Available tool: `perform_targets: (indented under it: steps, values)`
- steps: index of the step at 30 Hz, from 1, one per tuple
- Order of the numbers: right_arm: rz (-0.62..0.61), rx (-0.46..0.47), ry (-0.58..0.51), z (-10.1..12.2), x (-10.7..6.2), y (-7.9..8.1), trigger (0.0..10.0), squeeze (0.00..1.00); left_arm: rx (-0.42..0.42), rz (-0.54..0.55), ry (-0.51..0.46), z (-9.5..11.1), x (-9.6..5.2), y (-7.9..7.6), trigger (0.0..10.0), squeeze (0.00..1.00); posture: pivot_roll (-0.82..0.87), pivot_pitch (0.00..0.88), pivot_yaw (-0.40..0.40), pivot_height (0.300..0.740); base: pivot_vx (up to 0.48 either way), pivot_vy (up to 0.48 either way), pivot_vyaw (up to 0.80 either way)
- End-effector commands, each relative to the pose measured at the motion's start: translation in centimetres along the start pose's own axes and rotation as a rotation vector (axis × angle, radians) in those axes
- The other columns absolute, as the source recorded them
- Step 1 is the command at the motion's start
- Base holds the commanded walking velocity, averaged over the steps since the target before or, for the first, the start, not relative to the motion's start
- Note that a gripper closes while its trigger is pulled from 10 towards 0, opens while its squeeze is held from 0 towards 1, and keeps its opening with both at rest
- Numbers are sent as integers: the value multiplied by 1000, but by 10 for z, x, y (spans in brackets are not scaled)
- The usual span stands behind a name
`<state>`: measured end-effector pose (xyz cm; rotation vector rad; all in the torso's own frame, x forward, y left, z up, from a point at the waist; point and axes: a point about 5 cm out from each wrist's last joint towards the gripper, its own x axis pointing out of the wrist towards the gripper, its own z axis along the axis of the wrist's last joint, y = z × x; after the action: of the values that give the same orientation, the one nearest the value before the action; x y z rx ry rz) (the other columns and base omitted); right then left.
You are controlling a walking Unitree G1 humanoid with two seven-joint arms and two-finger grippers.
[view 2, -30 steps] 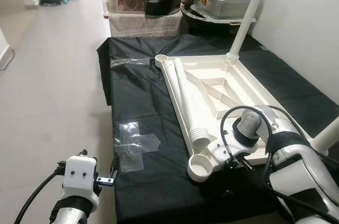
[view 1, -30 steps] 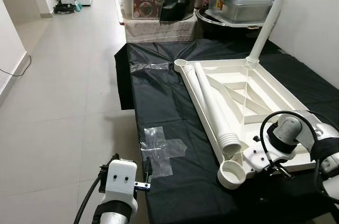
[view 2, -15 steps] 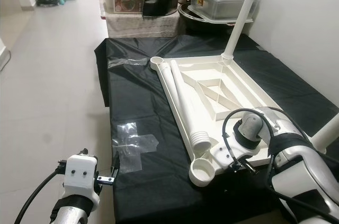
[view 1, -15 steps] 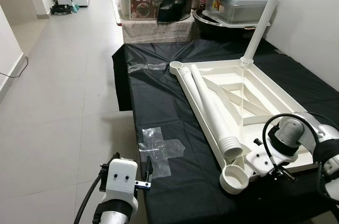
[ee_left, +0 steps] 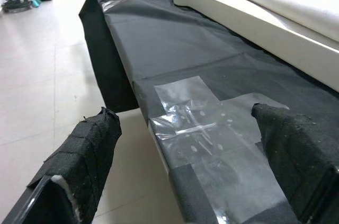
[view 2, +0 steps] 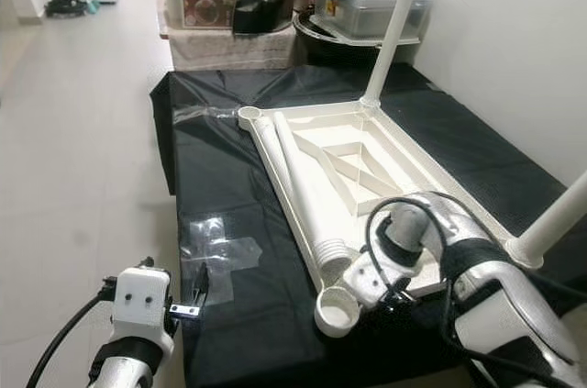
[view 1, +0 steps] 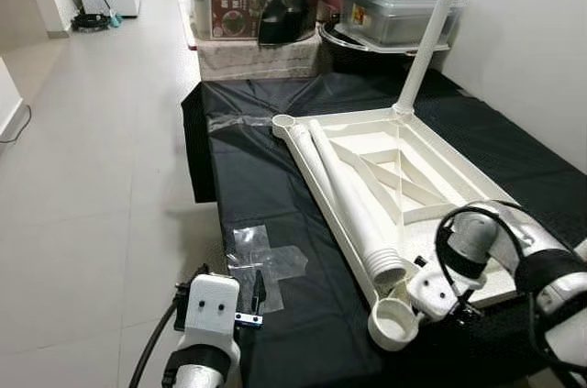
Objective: Building children table
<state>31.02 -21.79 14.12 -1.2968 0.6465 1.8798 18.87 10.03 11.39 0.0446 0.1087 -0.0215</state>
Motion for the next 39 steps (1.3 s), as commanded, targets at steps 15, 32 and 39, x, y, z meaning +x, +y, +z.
perform_targets:
  steps: [15,32,39]
  values:
    - [-95,31,41,1,-48,-6,10000,0,-8,-15,16,-5,1,-4,10000,0,25,17,-55,740,0,0,0]
    - [-368,214,130,-2,-128,-18,10000,0,-1,-14,11,-5,4,-2,10000,0,22,17,-54,740,0,0,0]
    - [-915,300,-168,18,-165,-56,10000,0,14,-18,-21,-1,4,-1,10000,0,28,11,-53,740,0,0,0]
